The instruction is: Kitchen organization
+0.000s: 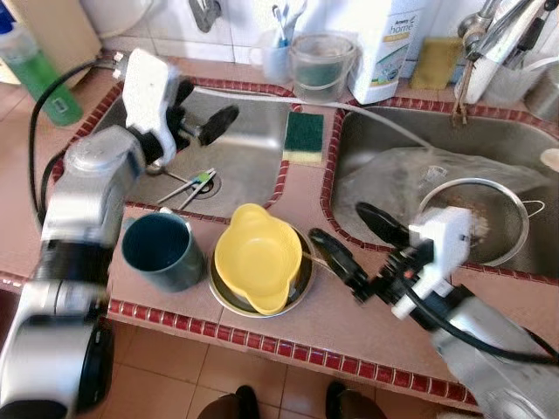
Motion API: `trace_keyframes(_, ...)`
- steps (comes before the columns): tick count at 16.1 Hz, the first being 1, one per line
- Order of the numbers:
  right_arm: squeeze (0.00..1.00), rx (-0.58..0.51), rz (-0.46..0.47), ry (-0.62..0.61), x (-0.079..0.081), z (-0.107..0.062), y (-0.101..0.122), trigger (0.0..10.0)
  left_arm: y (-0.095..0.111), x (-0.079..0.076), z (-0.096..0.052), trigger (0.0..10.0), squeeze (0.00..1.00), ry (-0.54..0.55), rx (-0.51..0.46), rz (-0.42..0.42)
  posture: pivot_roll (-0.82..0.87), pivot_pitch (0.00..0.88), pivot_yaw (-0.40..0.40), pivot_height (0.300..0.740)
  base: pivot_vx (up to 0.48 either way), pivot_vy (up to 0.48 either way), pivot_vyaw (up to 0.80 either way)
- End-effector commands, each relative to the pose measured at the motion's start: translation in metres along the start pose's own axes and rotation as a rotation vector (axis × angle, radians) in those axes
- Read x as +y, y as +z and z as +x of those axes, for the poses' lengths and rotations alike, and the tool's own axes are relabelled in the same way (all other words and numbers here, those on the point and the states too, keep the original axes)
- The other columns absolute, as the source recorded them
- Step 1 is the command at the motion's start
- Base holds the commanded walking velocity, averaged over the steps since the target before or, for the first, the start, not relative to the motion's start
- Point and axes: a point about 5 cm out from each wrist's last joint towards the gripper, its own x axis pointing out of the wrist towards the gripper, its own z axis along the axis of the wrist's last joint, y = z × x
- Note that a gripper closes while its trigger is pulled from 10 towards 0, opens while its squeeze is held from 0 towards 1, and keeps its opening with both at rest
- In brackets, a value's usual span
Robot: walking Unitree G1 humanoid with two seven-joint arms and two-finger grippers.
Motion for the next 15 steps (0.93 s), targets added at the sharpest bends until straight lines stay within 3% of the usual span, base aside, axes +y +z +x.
trace_keyframes(1, 0.00, -0.007, 0.000, 0.014, 0.001, 0.002, -0.001, 10.0, 0.008, 0.002, -0.006, 10.0, 0.00, 0.030, -0.035, -0.005, -0.15, 0.155, 0.076, 0.740, 0.000, 0.000, 0.00)
trace_keyframes(9, 0.00, -0.098, -0.020, -0.046, -0.014, 0.027, -0.002, 10.0, 0.022, -0.022, -0.027, 10.0, 0.00, 0.103, -0.118, 0.011, -0.10, 0.081, 0.066, 0.740, 0.000, 0.000, 0.00)
trace_keyframes(15, 0.00, -0.121, -0.062, -0.032, -0.027, 0.039, -0.001, 10.0, 0.022, -0.035, -0.040, 10.0, 0.00, 0.146, -0.111, 0.054, -0.07, 0.073, 0.045, 0.740, 0.000, 0.000, 0.00)
